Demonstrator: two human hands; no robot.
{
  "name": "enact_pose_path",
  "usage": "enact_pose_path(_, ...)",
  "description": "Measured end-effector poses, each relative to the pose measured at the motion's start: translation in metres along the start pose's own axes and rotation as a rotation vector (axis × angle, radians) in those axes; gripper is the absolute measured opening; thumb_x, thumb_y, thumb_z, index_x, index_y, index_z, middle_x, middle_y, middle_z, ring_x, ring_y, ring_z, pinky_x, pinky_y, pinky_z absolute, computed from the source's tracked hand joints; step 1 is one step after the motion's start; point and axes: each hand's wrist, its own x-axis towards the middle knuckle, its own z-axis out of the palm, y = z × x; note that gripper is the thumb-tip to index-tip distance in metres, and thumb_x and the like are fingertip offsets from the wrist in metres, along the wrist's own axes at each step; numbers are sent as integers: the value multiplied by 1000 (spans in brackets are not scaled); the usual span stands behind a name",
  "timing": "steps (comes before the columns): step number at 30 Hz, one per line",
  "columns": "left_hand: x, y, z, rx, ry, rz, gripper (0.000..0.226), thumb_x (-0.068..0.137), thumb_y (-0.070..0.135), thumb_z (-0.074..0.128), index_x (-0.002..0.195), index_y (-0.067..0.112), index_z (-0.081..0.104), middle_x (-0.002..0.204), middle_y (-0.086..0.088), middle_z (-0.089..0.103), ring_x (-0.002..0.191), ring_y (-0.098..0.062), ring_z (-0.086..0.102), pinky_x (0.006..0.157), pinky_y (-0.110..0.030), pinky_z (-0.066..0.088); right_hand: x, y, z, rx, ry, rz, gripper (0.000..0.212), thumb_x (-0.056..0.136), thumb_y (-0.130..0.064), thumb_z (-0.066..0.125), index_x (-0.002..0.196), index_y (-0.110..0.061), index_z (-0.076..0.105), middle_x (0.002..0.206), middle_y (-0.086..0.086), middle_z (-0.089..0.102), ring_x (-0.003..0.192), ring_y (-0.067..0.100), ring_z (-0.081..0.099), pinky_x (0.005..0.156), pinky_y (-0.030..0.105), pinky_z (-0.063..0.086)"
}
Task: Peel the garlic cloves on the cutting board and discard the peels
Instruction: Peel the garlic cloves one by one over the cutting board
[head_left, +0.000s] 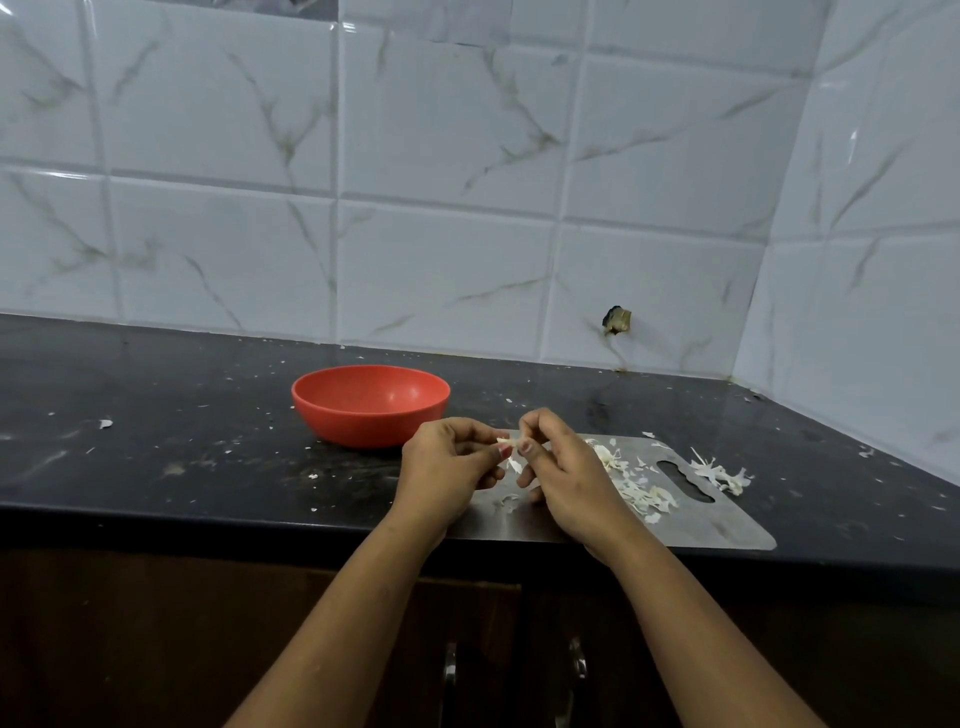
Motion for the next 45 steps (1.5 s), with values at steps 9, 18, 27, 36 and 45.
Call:
enact_pose_path(9, 0, 0, 2, 65, 61, 20, 9, 83, 9, 71, 78, 16, 69, 78, -9, 73, 60, -9, 66, 59, -18, 56, -1, 2, -2, 224, 11, 66, 12, 102, -15, 43, 91, -18, 48, 96, -1, 51, 73, 6, 58, 58, 21, 48)
enact_pose_path(18, 3, -1, -2, -53, 28, -35, 7, 82, 2, 71, 88, 5, 69, 82, -17, 72, 61, -15, 65, 59, -22, 54, 1, 8, -1, 315, 236, 205, 13, 89, -3, 64, 80, -10, 58, 70, 3, 63, 58, 7, 57, 57, 21, 49)
enact_pose_path(27, 5, -3, -4, -85, -15, -50, 10, 87, -1, 64, 89, 7, 71, 85, -16, 72, 61, -14, 62, 58, -20, 51, 0, 2, 1, 214, 133, 172, 20, 95, -7, 55, 91, -20, 69, 91, 3, 71, 70, 7, 61, 62, 19, 50)
enact_pose_path(36, 5, -4, -1, 2, -22, 4, 10, 85, 11, 70, 77, 17, 71, 76, -1, 69, 67, -6, 62, 60, -21, 52, -3, -1, -3, 328, 103, 127, 10, 85, -6, 71, 89, -14, 74, 83, 6, 74, 73, 7, 66, 62, 16, 50)
enact_pose_path(45, 1, -4, 3, 173, 48, 142, 7, 82, 10, 73, 80, 16, 73, 74, -1, 72, 60, -3, 64, 56, -18, 54, -2, 3, -2, 283, 140, 155, 6, 88, -11, 68, 87, -15, 72, 74, 1, 72, 65, 5, 62, 58, 16, 47)
